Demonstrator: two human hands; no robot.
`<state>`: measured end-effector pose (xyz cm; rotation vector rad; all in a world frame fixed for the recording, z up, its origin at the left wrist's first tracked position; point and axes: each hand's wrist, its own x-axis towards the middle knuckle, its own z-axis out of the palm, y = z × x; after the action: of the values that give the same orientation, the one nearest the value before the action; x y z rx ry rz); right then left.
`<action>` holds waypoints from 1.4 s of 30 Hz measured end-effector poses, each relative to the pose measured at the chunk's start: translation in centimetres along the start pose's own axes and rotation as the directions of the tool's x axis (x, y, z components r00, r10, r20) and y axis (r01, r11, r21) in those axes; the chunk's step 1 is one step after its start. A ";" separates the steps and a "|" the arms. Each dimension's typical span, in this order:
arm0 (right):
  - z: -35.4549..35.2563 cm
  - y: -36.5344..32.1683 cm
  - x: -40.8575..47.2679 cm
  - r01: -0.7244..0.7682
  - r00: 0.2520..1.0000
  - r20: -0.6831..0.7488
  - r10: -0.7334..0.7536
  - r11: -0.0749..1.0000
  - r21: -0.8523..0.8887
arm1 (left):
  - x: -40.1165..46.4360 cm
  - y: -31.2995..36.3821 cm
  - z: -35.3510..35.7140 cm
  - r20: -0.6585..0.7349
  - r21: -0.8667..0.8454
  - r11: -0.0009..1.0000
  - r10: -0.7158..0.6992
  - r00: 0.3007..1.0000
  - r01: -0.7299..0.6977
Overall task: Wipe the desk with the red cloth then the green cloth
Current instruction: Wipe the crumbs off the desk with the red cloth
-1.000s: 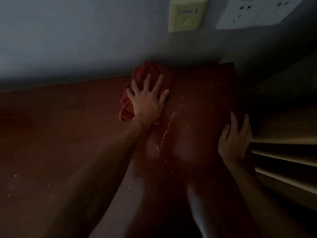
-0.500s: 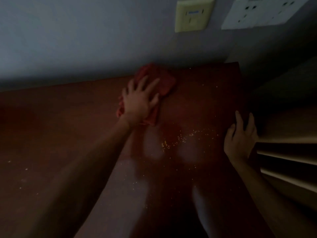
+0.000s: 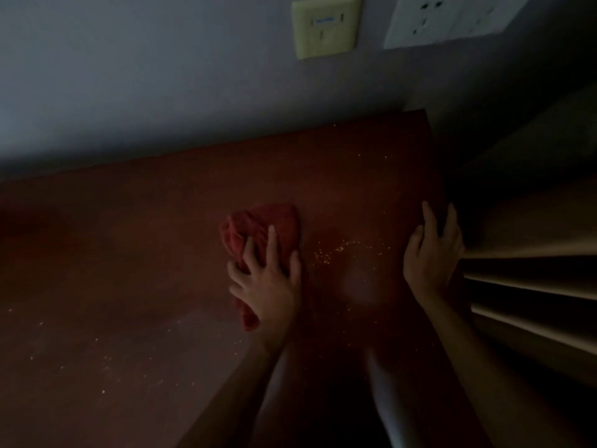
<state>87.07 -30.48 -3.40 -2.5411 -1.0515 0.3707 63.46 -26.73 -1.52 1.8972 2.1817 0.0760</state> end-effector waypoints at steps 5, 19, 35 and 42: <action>-2.9 1.7 0.3 -0.083 0.994 0.101 0.044 0.902 0.423 | -4.6 11.6 2.9 0.121 -0.051 0.992 0.121 0.985 -0.116; -3.4 5.0 0.1 -0.269 0.963 0.122 0.242 0.902 0.338 | -1.3 9.4 1.9 0.143 -0.082 0.919 0.394 0.908 -0.386; -1.9 3.4 0.8 -0.116 0.992 -0.053 0.118 0.993 0.039 | 13.1 15.9 0.6 0.070 0.013 0.999 -0.032 0.997 0.031; -1.8 4.0 0.4 -0.242 0.962 -0.119 0.247 0.969 0.058 | 0.3 28.9 4.1 0.494 0.011 0.388 0.799 0.342 -0.922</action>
<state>90.56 -33.21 -3.53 -2.6229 -0.6782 0.2898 92.27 -22.53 0.30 2.7248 0.6720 -0.4555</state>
